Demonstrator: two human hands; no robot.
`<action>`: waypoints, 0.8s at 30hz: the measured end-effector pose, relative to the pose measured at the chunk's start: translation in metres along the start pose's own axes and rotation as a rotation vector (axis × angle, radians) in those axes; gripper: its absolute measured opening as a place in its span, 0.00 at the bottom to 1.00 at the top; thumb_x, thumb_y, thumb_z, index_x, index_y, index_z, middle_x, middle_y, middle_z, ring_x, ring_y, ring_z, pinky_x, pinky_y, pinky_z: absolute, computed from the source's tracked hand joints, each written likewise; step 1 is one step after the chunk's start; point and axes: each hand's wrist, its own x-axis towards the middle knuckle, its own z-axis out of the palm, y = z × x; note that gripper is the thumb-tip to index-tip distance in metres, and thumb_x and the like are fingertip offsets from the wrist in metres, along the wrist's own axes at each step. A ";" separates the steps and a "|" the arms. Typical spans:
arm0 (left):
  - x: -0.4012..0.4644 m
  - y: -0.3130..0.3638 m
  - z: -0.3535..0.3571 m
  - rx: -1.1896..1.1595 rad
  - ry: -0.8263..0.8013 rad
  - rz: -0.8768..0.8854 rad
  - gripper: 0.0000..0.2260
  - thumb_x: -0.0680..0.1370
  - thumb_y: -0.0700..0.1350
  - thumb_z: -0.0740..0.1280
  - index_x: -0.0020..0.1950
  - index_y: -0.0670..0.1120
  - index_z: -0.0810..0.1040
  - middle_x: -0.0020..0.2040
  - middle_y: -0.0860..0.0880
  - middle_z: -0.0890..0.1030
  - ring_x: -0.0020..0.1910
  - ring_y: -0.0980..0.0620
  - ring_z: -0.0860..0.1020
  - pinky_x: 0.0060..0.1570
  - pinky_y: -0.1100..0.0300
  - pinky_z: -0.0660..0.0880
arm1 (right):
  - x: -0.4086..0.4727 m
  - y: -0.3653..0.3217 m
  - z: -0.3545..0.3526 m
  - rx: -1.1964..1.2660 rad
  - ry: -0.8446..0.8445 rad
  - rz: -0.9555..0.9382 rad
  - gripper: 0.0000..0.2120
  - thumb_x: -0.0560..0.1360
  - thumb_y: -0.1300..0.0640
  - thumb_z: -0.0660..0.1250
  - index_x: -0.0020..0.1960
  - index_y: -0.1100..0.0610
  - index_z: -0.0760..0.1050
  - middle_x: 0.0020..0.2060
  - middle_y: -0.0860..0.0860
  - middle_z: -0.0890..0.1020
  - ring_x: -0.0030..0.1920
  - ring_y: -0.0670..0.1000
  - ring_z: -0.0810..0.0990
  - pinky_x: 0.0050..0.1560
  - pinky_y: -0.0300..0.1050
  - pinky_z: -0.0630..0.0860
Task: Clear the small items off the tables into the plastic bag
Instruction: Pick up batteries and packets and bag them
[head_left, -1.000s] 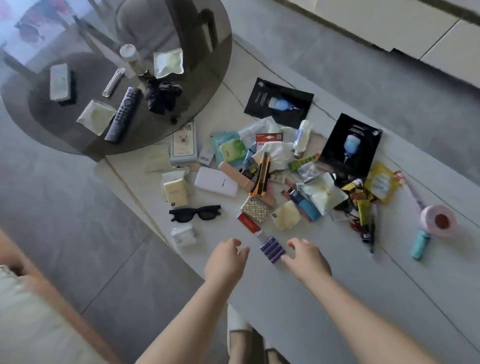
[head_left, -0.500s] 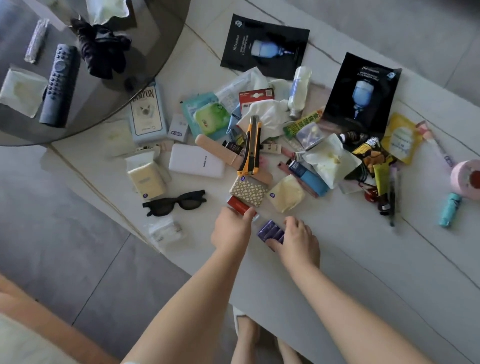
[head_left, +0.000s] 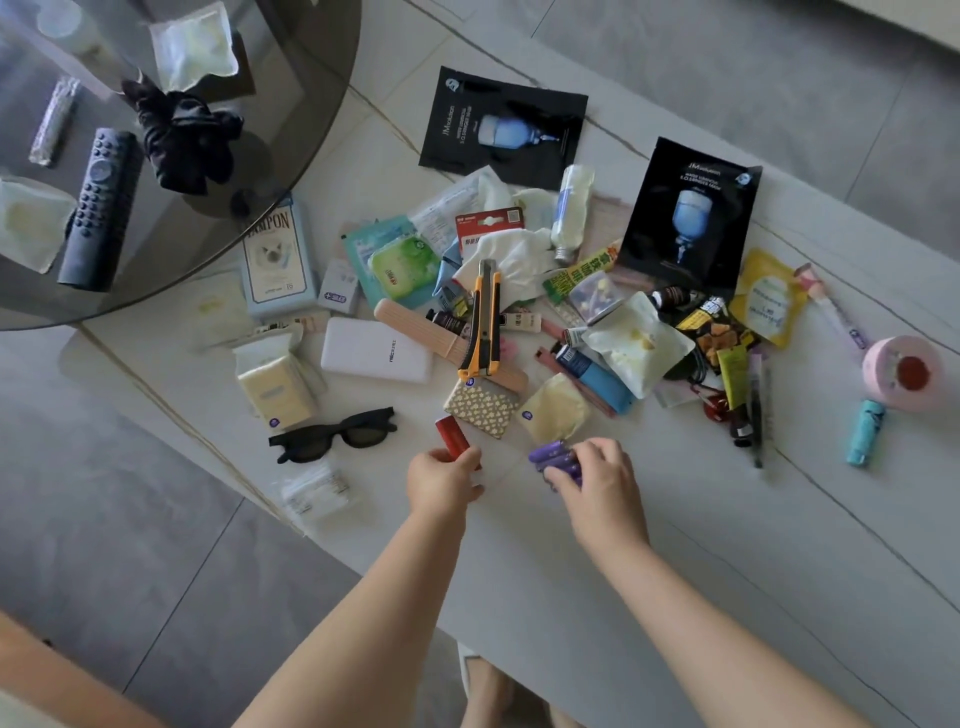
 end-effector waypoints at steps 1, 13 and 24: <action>-0.003 0.001 -0.004 -0.006 -0.012 0.049 0.07 0.75 0.40 0.70 0.50 0.40 0.74 0.39 0.46 0.78 0.39 0.49 0.79 0.45 0.52 0.79 | 0.006 0.000 -0.007 0.018 0.018 0.001 0.13 0.74 0.53 0.68 0.51 0.62 0.77 0.56 0.55 0.73 0.57 0.55 0.71 0.55 0.45 0.68; 0.018 0.033 0.007 0.158 -0.002 0.209 0.30 0.69 0.46 0.76 0.66 0.47 0.66 0.60 0.42 0.71 0.46 0.45 0.80 0.33 0.60 0.76 | 0.050 -0.027 -0.014 0.028 0.059 0.144 0.14 0.74 0.50 0.68 0.53 0.59 0.71 0.57 0.56 0.73 0.57 0.56 0.72 0.44 0.45 0.70; 0.026 0.031 0.014 0.182 -0.017 0.157 0.23 0.67 0.45 0.77 0.53 0.45 0.68 0.54 0.44 0.76 0.50 0.48 0.77 0.47 0.54 0.78 | 0.051 -0.028 -0.009 -0.012 0.076 0.238 0.21 0.72 0.50 0.70 0.60 0.59 0.69 0.57 0.57 0.75 0.56 0.57 0.75 0.47 0.46 0.73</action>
